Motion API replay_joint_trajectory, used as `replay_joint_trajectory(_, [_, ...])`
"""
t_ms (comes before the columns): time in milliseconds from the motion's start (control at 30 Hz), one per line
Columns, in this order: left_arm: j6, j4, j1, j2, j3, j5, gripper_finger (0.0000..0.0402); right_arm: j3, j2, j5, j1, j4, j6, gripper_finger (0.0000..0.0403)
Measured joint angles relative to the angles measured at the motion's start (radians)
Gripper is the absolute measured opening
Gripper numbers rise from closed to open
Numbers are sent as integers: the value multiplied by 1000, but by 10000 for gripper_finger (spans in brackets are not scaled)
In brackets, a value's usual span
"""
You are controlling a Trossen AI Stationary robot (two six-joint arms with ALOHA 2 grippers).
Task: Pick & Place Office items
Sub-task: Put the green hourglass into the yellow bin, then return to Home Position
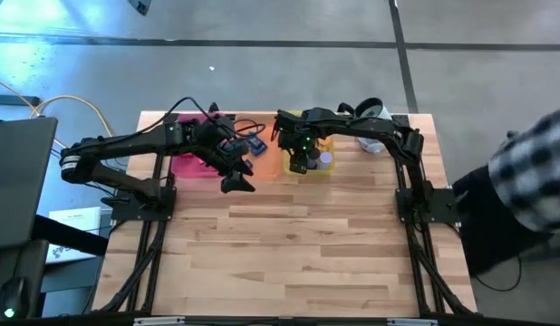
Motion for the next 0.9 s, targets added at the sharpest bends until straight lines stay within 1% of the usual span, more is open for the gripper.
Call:
replay_joint_trajectory(133, [1,0,0,0,0,-7,356,0,0,-28,-5,13,7,221])
replay_joint_trajectory(267, [2,0,0,0,0,-7,356,0,-1,-6,-5,44,72,252])
replay_joint_trajectory(400, [2,0,0,0,0,-7,356,0,-1,80,2,63,71,285])
replay_joint_trajectory(467, [2,0,0,0,0,-7,356,0,-13,103,4,67,58,298])
replay_joint_trajectory(533, [1,0,0,0,0,-7,356,2,-30,121,8,85,57,309])
replay_joint_trajectory(733, [-1,0,0,0,0,-1,356,19,-115,115,18,57,56,328])
replay_joint_trajectory(900, [-1,1,-17,0,1,77,356,19,-220,151,39,17,57,329])
